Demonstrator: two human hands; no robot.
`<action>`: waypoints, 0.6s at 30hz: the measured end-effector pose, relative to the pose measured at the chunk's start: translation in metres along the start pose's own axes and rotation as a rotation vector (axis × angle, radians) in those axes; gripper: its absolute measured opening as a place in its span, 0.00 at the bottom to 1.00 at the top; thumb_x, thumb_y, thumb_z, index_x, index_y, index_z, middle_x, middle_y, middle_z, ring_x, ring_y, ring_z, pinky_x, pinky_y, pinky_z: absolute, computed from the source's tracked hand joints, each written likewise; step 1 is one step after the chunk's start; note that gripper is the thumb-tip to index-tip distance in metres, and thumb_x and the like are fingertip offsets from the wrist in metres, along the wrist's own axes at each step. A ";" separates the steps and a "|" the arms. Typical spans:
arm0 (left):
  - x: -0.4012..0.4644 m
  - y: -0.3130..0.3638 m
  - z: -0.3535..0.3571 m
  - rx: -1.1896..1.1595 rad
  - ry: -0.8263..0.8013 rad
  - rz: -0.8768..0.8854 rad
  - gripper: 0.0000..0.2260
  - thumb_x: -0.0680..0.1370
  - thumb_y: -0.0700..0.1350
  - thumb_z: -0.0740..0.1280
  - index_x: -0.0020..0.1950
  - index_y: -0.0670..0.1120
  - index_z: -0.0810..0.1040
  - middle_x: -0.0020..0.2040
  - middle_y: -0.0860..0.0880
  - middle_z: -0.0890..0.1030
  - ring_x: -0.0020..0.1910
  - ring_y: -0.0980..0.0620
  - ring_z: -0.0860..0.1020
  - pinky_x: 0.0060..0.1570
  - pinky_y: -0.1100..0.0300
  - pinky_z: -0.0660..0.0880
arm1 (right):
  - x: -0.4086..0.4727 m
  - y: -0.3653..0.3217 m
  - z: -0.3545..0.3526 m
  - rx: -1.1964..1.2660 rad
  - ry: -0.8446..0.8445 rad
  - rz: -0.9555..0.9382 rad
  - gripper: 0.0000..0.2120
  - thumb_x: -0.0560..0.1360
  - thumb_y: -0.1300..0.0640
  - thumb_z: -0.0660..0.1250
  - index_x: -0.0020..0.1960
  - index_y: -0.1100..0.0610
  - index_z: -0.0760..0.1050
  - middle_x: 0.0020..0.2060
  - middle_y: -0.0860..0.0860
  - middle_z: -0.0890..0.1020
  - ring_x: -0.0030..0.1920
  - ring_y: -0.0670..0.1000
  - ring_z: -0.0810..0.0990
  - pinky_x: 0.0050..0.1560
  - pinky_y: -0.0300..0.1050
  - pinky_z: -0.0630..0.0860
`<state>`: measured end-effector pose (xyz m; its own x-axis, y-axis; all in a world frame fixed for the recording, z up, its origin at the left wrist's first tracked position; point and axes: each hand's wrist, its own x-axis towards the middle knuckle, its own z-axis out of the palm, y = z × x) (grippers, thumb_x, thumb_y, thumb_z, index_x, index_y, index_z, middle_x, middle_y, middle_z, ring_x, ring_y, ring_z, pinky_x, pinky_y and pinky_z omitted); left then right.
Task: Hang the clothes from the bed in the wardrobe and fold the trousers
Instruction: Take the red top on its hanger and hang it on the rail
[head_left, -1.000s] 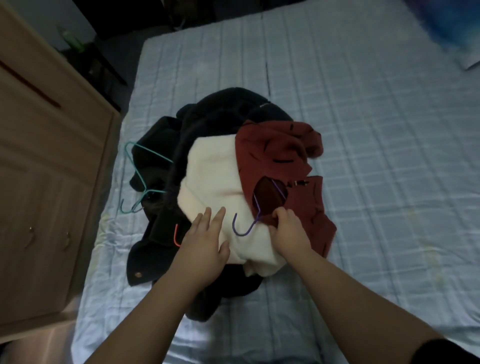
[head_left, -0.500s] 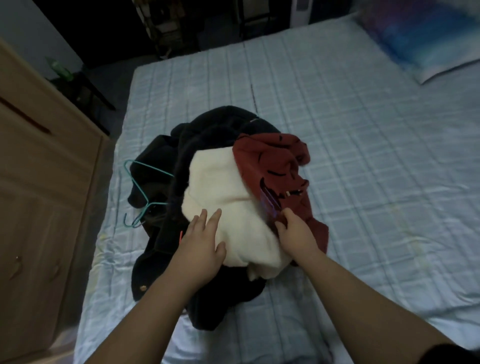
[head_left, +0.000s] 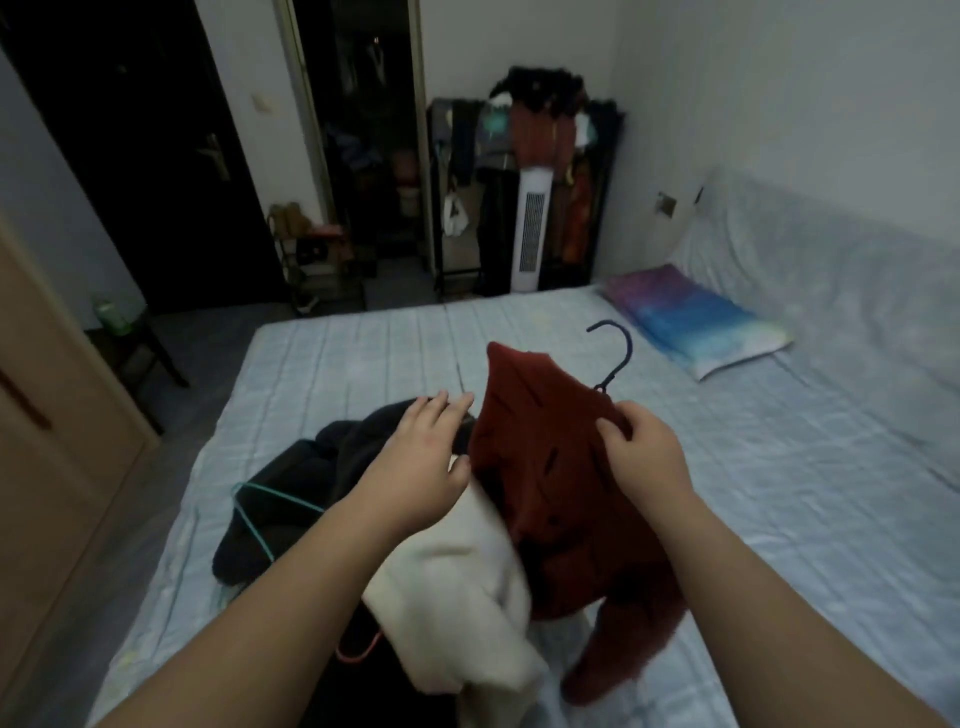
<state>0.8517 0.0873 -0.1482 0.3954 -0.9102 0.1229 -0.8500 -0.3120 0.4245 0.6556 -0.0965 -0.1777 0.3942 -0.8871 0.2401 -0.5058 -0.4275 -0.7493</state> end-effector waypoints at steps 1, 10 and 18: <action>0.004 0.006 -0.009 -0.008 0.016 0.017 0.32 0.81 0.47 0.62 0.82 0.55 0.50 0.82 0.49 0.52 0.81 0.50 0.46 0.78 0.52 0.49 | 0.006 -0.012 -0.014 -0.033 0.013 -0.034 0.03 0.78 0.54 0.67 0.46 0.51 0.76 0.40 0.51 0.81 0.47 0.58 0.80 0.44 0.48 0.69; 0.044 0.073 -0.129 0.035 0.265 0.246 0.32 0.81 0.48 0.63 0.82 0.54 0.52 0.82 0.50 0.53 0.81 0.48 0.47 0.79 0.50 0.49 | 0.040 -0.135 -0.126 -0.361 0.215 -0.371 0.08 0.79 0.48 0.64 0.56 0.46 0.77 0.53 0.46 0.82 0.56 0.55 0.79 0.46 0.47 0.68; 0.056 0.105 -0.222 0.064 0.442 0.331 0.27 0.81 0.56 0.62 0.79 0.60 0.58 0.75 0.52 0.69 0.73 0.49 0.68 0.73 0.50 0.66 | 0.043 -0.230 -0.175 -0.314 0.460 -0.689 0.08 0.80 0.49 0.65 0.57 0.46 0.79 0.52 0.44 0.80 0.52 0.50 0.78 0.42 0.45 0.68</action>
<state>0.8622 0.0641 0.1027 0.1999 -0.7660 0.6110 -0.9678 -0.0569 0.2453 0.6543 -0.0668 0.1130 0.3758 -0.3684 0.8503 -0.4841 -0.8605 -0.1589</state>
